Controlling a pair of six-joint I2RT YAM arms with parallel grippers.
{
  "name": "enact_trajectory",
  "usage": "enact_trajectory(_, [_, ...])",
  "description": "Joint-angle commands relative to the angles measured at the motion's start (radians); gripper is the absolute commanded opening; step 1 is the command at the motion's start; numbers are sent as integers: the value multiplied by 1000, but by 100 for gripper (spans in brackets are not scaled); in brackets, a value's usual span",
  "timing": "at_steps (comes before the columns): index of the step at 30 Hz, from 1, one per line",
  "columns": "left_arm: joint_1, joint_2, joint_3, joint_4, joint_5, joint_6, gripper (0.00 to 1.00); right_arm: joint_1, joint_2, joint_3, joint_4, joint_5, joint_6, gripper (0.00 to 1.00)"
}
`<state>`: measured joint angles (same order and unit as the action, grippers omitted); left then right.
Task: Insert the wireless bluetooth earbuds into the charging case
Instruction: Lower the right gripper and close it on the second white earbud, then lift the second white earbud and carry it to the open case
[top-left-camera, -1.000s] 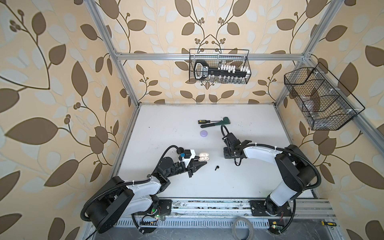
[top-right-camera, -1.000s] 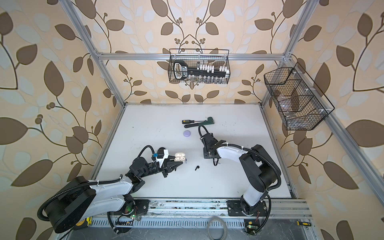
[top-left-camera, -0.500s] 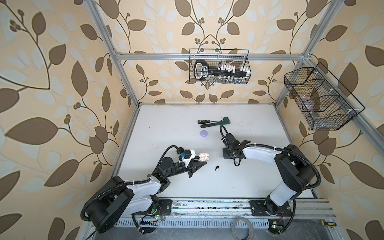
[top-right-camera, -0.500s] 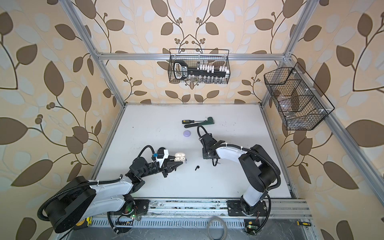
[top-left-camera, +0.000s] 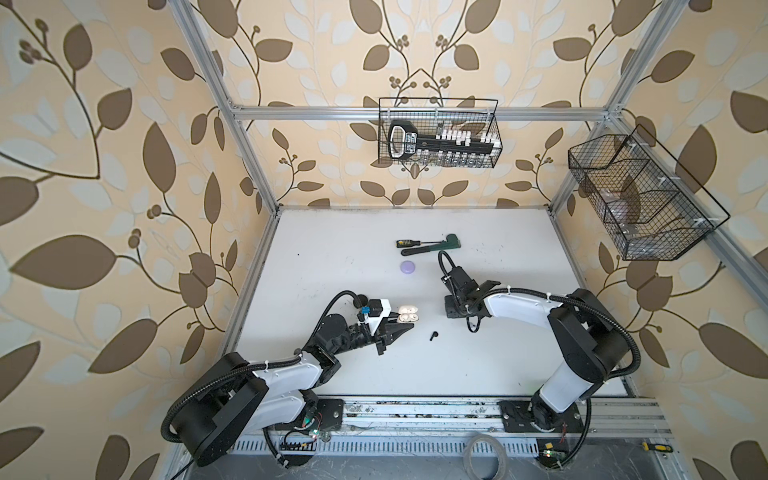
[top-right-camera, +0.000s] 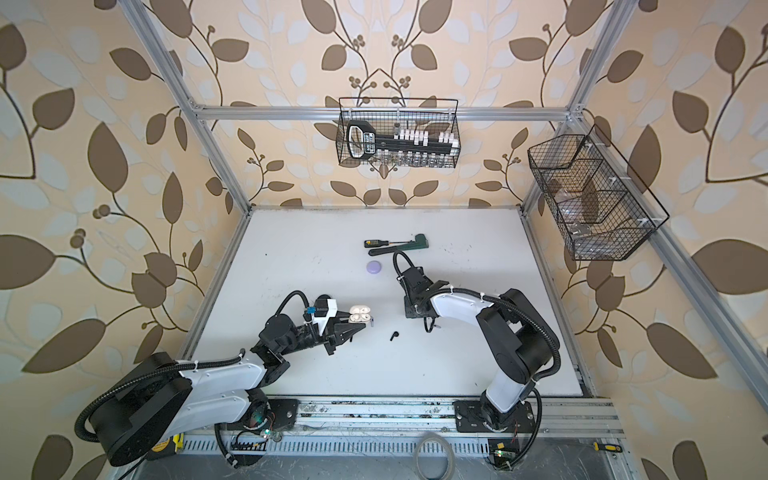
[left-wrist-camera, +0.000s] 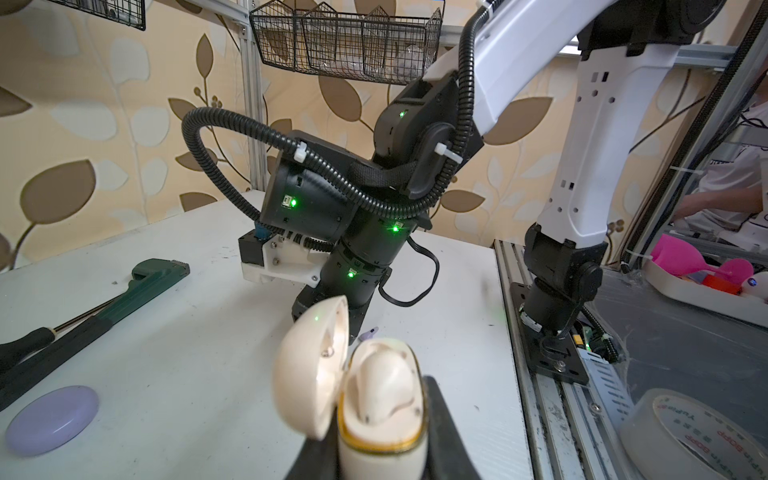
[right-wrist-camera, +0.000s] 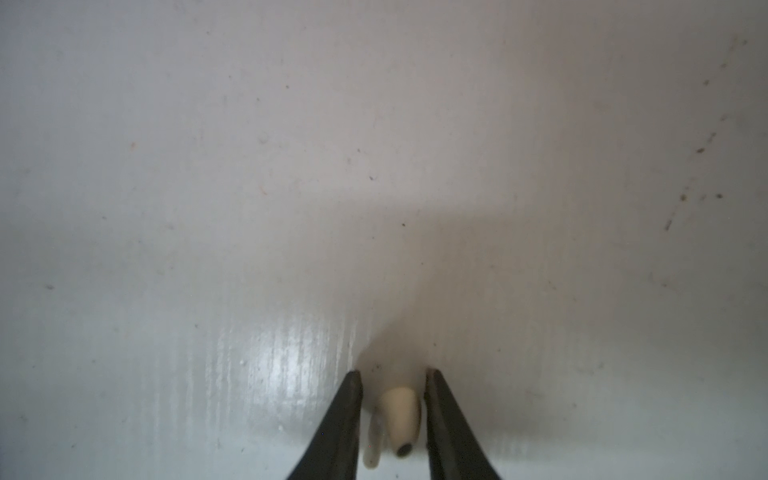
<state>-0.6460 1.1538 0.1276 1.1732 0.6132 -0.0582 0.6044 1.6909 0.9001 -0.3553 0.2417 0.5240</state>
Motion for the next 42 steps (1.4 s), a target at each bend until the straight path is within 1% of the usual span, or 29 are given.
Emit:
enact_trajectory(1, [5,-6,28,46,19,11,0,11,27,2,-49,13,12,29])
enact_trajectory(5, [6,-6,27,46,19,11,0,17,21,-7,-53,26,19,31])
enact_trajectory(11, [6,-10,27,42,18,12,0,19,18,-15,-48,30,19,31])
enact_trajectory(13, [6,-9,27,40,20,12,0,19,25,-13,-48,27,17,31])
enact_trajectory(18, [6,-12,27,40,20,13,0,26,37,-10,-47,26,19,26])
enact_trajectory(24, [6,-16,27,34,17,16,0,33,20,-24,-48,33,25,25])
enact_trajectory(28, [6,-14,27,34,17,15,0,32,13,-31,-49,38,25,29])
enact_trajectory(30, [6,-16,27,35,17,15,0,34,16,-30,-50,38,25,29])
enact_trajectory(37, [6,-19,26,31,16,17,0,34,15,-36,-47,30,28,26])
enact_trajectory(42, [6,-22,25,30,17,18,0,34,10,-50,-43,21,33,25])
